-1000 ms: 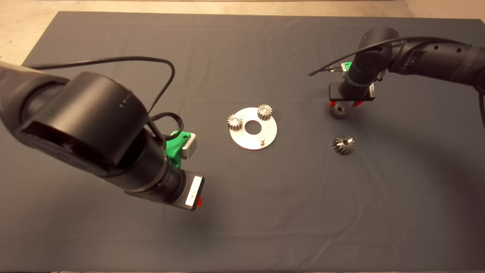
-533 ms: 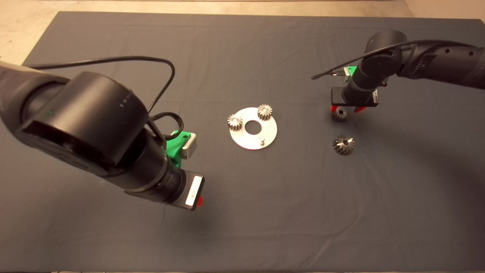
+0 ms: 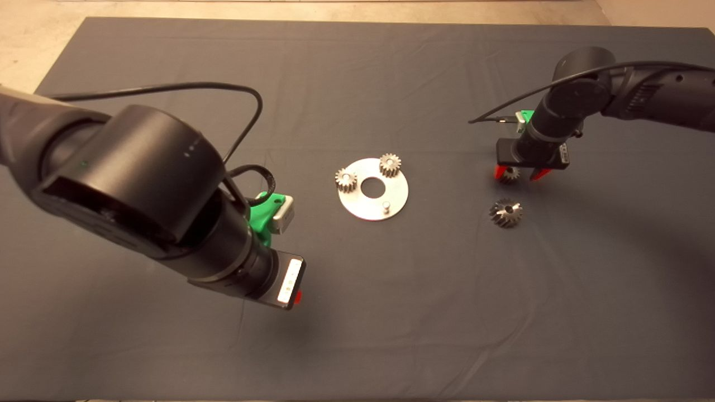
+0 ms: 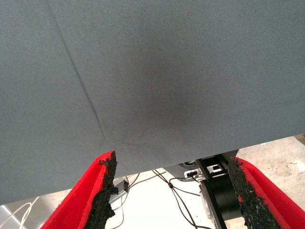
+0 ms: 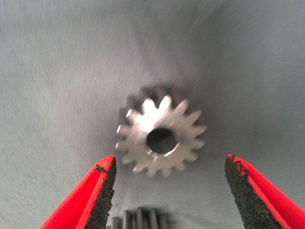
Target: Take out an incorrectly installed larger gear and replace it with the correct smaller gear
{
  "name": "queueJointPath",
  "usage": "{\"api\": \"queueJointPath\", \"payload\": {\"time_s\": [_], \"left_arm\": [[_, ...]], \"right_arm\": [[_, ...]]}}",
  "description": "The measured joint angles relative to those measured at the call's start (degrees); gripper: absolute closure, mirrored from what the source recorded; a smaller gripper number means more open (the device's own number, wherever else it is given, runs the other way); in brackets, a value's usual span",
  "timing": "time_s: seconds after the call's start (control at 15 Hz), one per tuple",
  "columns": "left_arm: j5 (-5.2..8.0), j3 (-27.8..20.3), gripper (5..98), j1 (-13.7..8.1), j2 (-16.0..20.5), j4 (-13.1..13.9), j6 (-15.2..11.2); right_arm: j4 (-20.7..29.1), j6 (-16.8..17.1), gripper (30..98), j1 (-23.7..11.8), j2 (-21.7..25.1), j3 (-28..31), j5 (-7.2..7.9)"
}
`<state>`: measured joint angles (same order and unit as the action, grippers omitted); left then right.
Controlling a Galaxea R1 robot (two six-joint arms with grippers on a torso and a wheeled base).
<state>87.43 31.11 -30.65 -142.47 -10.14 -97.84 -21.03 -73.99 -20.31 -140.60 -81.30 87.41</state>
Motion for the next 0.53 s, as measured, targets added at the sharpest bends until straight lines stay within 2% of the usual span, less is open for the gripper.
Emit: {"api": "queueJointPath", "payload": {"time_s": [0.33, 0.53], "left_arm": [[-0.02, 0.0, 44.4, 0.9, -0.4, 0.0, 0.0], [0.00, 0.3, 44.4, 1.5, -0.4, -0.2, 0.0]], "right_arm": [[-4.0, -0.3, 67.8, 2.1, 0.3, 1.3, -0.11], [-6.9, -0.3, 67.8, 2.5, 0.2, 2.0, 0.57]]}}
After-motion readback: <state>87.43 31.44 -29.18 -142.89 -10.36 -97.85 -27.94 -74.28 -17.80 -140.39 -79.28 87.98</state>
